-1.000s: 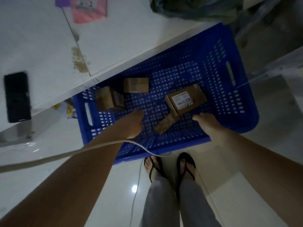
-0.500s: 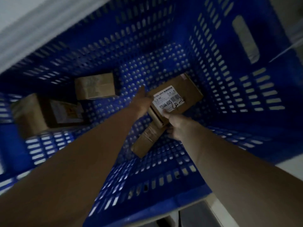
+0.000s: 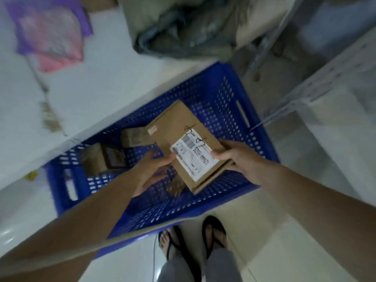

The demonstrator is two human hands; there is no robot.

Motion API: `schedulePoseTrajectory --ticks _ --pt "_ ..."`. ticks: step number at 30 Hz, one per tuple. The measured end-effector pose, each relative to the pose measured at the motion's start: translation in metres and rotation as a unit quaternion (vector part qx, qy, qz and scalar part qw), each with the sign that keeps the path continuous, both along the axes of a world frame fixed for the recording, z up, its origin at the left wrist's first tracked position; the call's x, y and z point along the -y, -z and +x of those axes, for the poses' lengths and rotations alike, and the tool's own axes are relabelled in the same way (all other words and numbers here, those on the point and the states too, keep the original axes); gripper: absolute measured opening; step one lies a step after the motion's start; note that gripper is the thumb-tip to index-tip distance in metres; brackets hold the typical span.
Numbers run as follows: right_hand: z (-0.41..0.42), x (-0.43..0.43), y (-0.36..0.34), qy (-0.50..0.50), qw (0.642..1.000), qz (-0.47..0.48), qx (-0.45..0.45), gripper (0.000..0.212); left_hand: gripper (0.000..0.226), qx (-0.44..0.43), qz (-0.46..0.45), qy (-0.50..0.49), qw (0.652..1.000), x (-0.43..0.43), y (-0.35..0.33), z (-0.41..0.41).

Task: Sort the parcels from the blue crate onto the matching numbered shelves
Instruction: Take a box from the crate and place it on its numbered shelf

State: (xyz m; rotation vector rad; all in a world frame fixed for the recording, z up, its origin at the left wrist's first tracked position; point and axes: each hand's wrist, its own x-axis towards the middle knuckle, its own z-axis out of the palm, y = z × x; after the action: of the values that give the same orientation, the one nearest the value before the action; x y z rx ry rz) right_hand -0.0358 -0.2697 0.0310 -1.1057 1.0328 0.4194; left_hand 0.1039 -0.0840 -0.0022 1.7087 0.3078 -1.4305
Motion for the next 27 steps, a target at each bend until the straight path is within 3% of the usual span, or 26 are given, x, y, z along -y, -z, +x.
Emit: schedulePoseTrajectory --ticks 2,5,8,12,15,18,20,22,24,26,27 --pt "-0.005 0.022 -0.064 -0.072 0.997 -0.007 0.022 0.029 0.069 0.02 -0.06 -0.054 0.997 0.002 -0.065 0.008" --pt "-0.006 0.049 -0.162 -0.131 0.99 -0.015 0.051 0.026 0.086 0.049 -0.13 -0.152 0.978 0.002 -0.16 0.017" --pt "-0.009 0.059 -0.263 -0.153 0.985 -0.036 0.073 0.023 0.058 0.069 -0.169 -0.103 0.978 0.001 -0.247 0.009" --pt "-0.031 0.051 -0.39 -0.105 0.984 -0.099 0.104 0.03 0.046 0.095 -0.259 -0.132 0.952 -0.004 -0.358 -0.015" --pt "-0.062 0.019 -0.471 0.003 0.977 -0.114 0.179 0.019 0.063 0.032 -0.32 -0.151 0.935 -0.016 -0.439 -0.051" --pt "-0.099 -0.041 -0.538 0.154 0.949 -0.069 0.265 0.017 0.074 -0.034 -0.366 -0.057 0.928 -0.03 -0.516 -0.111" --pt "-0.119 -0.084 -0.574 0.199 0.93 -0.049 0.305 0.022 0.059 -0.013 -0.406 -0.017 0.914 -0.034 -0.565 -0.152" --pt "-0.132 -0.111 -0.609 0.235 0.913 -0.051 0.331 0.02 0.064 0.03 -0.441 -0.049 0.896 -0.031 -0.611 -0.179" --pt "-0.147 -0.122 -0.653 0.238 0.904 -0.095 0.341 0.036 0.07 0.044 -0.473 -0.095 0.875 -0.031 -0.661 -0.195" --pt "-0.17 -0.127 -0.704 0.218 0.889 -0.148 0.374 0.051 0.059 0.077 -0.502 -0.083 0.858 -0.037 -0.716 -0.208" --pt "-0.185 -0.127 -0.732 0.207 0.877 -0.186 0.391 0.047 0.048 0.11 -0.511 -0.07 0.849 -0.041 -0.742 -0.211"
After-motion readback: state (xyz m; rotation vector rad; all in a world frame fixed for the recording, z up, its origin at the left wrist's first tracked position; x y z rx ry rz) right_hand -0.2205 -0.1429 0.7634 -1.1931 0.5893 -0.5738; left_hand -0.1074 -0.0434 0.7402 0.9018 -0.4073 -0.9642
